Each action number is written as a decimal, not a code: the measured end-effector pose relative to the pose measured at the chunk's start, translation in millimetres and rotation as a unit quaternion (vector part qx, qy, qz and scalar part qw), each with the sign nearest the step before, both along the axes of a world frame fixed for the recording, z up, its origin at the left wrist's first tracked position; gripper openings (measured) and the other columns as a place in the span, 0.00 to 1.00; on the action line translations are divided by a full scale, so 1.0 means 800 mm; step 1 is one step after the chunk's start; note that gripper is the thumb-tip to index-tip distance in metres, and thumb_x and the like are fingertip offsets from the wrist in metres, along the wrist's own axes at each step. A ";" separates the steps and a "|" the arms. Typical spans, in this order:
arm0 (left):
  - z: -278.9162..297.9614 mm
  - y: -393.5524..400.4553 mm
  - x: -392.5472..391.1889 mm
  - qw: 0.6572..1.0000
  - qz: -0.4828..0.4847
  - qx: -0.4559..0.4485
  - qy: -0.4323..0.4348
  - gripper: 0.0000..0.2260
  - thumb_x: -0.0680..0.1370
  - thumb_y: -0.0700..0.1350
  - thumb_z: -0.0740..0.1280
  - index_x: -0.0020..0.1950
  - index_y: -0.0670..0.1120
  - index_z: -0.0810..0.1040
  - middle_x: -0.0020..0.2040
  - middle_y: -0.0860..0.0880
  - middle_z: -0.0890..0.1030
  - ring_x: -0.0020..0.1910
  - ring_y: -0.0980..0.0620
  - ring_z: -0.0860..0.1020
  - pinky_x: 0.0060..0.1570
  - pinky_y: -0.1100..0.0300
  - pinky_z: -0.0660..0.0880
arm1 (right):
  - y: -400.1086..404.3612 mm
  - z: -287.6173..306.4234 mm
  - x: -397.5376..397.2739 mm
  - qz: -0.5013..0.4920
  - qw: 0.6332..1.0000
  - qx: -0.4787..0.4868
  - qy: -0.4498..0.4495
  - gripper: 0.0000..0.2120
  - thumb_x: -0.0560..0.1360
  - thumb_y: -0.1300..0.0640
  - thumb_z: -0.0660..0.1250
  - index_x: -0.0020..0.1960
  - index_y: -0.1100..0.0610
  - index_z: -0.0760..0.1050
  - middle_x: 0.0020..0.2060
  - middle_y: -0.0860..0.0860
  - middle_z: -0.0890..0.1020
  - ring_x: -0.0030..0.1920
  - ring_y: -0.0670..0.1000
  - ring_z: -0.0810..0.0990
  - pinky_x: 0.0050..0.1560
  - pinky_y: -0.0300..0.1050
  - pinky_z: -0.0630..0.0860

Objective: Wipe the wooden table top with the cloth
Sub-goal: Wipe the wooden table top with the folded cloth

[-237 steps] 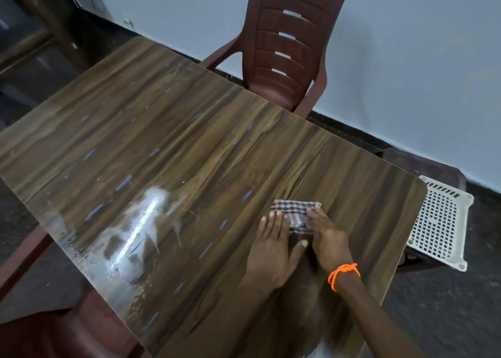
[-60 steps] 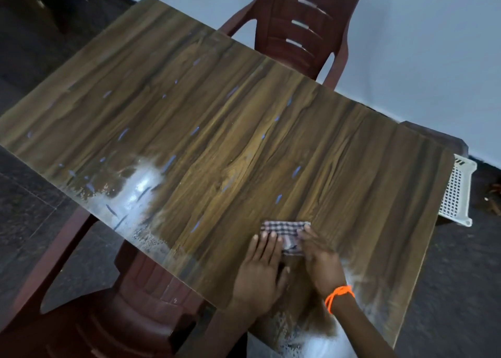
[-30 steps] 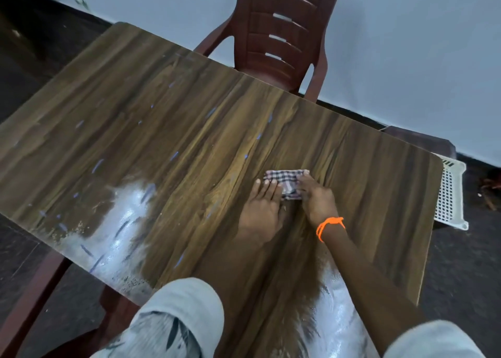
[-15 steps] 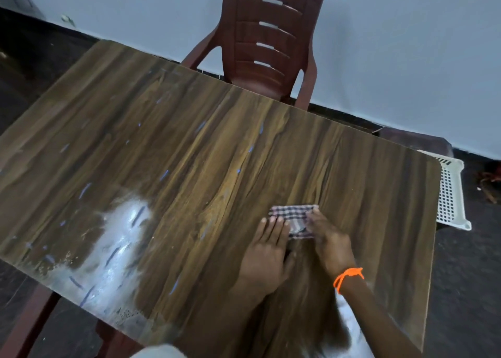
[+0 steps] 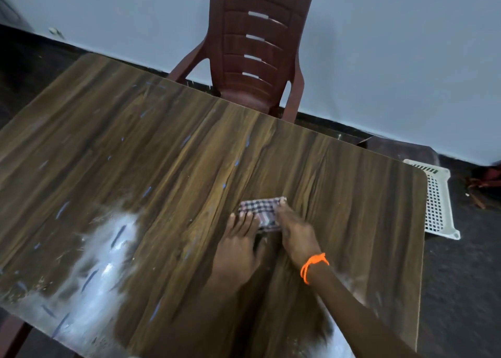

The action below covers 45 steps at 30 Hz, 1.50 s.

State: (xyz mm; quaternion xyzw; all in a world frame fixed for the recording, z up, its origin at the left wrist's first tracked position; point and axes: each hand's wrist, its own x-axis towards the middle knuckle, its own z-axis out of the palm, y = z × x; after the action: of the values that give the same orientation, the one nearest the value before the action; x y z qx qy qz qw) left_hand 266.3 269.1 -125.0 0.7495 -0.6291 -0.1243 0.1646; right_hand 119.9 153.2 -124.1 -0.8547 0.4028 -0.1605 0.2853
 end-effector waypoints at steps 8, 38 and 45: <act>0.004 -0.105 -0.033 0.998 -0.058 -0.018 0.017 0.22 0.82 0.52 0.62 0.73 0.41 0.75 0.73 0.42 0.76 0.76 0.44 0.68 0.80 0.45 0.53 | -0.050 -0.006 -0.044 -0.148 0.989 -0.013 -0.026 0.25 0.67 0.74 0.66 0.62 0.60 0.76 0.63 0.58 0.77 0.64 0.54 0.74 0.65 0.31 0.63; -0.012 -0.318 0.033 0.996 -0.030 -0.040 -0.068 0.24 0.86 0.54 0.55 0.77 0.42 0.69 0.76 0.42 0.71 0.78 0.45 0.64 0.80 0.48 0.49 | -0.278 -0.008 0.046 -0.220 0.975 -0.003 -0.036 0.11 0.71 0.62 0.63 0.50 0.51 0.76 0.42 0.50 0.84 0.44 0.53 0.81 0.46 0.40 0.77; -0.001 -0.253 0.029 0.999 0.027 -0.040 -0.018 0.24 0.84 0.54 0.58 0.72 0.38 0.74 0.72 0.38 0.75 0.76 0.42 0.68 0.80 0.48 0.52 | -0.229 -0.022 0.038 -0.114 0.992 -0.006 -0.058 0.21 0.71 0.65 0.65 0.59 0.47 0.73 0.51 0.40 0.81 0.52 0.34 0.78 0.51 0.28 0.71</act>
State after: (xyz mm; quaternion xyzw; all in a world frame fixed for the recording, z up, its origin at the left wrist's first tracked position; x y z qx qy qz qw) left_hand 289.3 66.4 -125.6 0.7609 -0.6161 -0.0814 0.1866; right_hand 150.4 -30.1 -141.5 -0.7940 0.4795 -0.2444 0.2826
